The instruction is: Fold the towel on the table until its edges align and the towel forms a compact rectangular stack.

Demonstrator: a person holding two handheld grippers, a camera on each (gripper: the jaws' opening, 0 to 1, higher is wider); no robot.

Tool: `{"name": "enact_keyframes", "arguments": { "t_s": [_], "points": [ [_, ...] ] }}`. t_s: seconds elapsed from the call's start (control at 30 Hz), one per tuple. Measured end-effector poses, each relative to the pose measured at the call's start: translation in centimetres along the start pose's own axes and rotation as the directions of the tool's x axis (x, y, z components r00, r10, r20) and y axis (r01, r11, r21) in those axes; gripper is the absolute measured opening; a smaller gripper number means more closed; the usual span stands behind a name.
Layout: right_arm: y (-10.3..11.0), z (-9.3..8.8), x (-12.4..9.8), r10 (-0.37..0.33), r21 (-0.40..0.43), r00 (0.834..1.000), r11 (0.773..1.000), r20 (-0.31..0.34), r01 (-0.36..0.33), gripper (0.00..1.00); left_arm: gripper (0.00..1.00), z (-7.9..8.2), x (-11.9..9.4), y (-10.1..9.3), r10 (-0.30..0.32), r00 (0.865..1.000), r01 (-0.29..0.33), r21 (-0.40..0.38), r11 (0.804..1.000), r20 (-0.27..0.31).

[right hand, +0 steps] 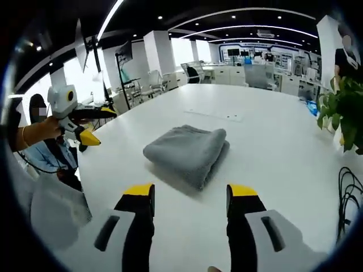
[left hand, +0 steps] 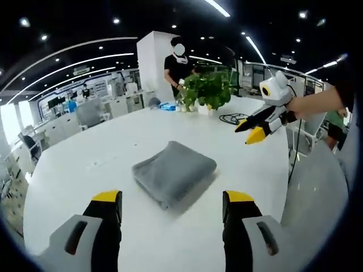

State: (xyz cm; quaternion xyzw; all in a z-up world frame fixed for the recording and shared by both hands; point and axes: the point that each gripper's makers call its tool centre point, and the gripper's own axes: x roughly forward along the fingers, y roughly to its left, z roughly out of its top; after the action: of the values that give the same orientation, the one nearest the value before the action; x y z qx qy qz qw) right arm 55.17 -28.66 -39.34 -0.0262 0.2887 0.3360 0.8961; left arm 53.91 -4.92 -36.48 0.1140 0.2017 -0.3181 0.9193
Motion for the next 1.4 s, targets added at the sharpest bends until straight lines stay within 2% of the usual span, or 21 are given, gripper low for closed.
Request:
{"name": "enact_keyframes", "arguments": {
  "t_s": [0.13,0.27,0.37,0.63,0.73,0.87,0.97,1.1,1.4],
  "points": [
    [1.7,-0.8,-1.5,0.006,0.015,1.0,1.0,0.01,-0.006,0.61,0.86,-0.1,-1.3,-0.6,0.028,0.999,-0.026,-0.053,0.998,0.037],
    [2.6,-2.4,-2.7,0.0,0.032,1.0,0.999,0.005,0.0,0.64,0.9,-0.6,-2.3,-1.6,0.047,0.997,-0.039,-0.113,0.993,0.068],
    [2.9,-2.9,-3.6,-0.003,0.062,1.0,0.998,0.015,0.002,0.66,0.91,-1.0,-2.9,-2.6,0.051,0.996,-0.041,-0.129,0.991,0.074],
    [3.8,-4.0,-5.6,-0.02,0.099,0.999,0.995,0.038,0.016,0.67,0.93,-1.3,-4.2,-3.2,0.06,0.994,-0.044,-0.154,0.987,0.097],
    [4.0,-4.5,-5.9,-0.024,0.11,0.999,0.994,0.036,0.02,0.67,0.93,-1.4,-4.4,-3.1,0.062,0.993,-0.046,-0.161,0.986,0.099],
    [4.5,-4.9,-6.1,-0.02,0.119,0.999,0.993,0.033,0.016,0.66,0.93,-1.3,-4.7,-4.1,0.062,0.993,-0.044,-0.167,0.985,0.104],
    [5.0,-5.0,-6.2,-0.016,0.13,0.999,0.992,0.038,0.011,0.66,0.92,-2.2,-4.4,-4.6,0.049,0.995,-0.033,-0.179,0.983,0.083],
    [5.5,-5.4,-6.4,-0.015,0.142,0.999,0.99,0.039,0.009,0.66,0.92,-2.4,-4.5,-5.6,0.031,0.997,-0.018,-0.179,0.984,0.071],
    [6.2,-6.6,-6.7,-0.009,0.161,1.0,0.987,0.02,0.006,0.65,0.92,-2.7,-4.9,-5.5,0.03,0.997,-0.015,-0.193,0.981,0.073]
  ]
}}
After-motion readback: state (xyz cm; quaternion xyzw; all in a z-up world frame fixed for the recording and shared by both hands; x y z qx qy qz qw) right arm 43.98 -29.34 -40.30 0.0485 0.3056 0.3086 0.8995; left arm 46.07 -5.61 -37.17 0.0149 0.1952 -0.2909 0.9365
